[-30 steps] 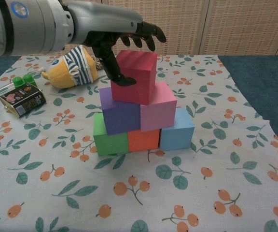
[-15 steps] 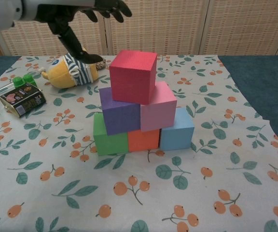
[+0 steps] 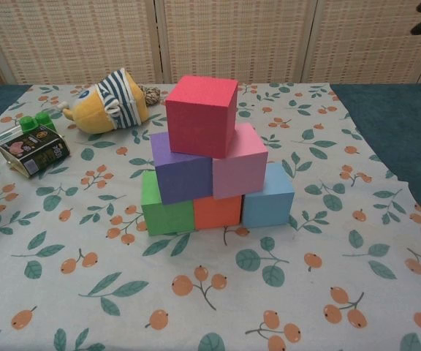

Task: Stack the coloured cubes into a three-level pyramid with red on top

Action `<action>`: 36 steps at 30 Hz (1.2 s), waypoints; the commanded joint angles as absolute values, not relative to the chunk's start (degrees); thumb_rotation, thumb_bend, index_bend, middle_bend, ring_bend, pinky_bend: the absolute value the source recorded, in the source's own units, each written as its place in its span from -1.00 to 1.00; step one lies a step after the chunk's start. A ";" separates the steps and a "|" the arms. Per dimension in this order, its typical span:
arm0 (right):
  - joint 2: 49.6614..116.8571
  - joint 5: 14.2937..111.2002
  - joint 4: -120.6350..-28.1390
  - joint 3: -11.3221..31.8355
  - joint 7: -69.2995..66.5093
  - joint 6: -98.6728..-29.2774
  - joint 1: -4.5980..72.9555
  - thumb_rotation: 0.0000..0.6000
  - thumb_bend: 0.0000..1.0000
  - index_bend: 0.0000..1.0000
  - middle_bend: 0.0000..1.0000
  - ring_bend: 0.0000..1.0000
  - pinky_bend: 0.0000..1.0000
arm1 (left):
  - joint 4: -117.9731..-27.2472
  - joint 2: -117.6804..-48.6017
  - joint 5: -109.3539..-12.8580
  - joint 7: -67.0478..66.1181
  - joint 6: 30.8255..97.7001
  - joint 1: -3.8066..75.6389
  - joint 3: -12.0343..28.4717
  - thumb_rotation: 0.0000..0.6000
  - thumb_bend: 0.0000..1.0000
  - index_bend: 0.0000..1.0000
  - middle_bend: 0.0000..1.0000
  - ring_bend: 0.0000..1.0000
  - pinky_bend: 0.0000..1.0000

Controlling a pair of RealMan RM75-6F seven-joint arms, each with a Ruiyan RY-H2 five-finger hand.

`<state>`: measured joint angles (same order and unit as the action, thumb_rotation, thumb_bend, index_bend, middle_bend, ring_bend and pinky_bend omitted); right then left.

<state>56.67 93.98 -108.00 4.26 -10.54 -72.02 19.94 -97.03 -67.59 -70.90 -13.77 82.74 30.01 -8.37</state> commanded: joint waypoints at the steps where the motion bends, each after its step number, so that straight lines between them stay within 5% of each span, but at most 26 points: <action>1: 52.54 83.69 -117.67 9.30 -3.05 -61.86 27.30 0.49 -0.47 -1.00 -0.85 -1.00 -1.00 | -87.85 -71.34 -74.05 -8.33 85.46 25.15 -9.49 1.00 -0.27 -1.00 -0.90 -1.00 -0.90; 11: 52.70 48.53 -128.83 17.56 15.72 -54.37 43.44 0.48 -0.50 -1.00 -0.87 -1.00 -1.00 | -80.08 -74.54 -76.53 -2.62 86.05 20.05 -6.94 1.00 -0.27 -1.00 -0.90 -1.00 -0.92; 20: 58.67 21.86 -134.99 18.62 31.79 -64.52 58.83 0.49 -0.59 -0.98 -0.93 -1.00 -1.00 | -78.58 -74.26 -78.34 0.51 84.97 17.51 -5.07 1.00 -0.27 -1.00 -0.91 -1.00 -0.93; 36: 72.42 1.24 -130.70 21.19 40.79 -79.54 73.71 0.48 -0.65 -0.96 -0.95 -1.00 -1.00 | -79.35 -72.98 -80.94 2.35 81.78 15.97 -2.73 1.00 -0.27 -1.00 -0.91 -1.00 -0.93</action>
<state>70.93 2.42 -131.98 20.73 39.70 -78.29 72.72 -79.34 -72.99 -80.89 2.36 81.84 16.01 -2.79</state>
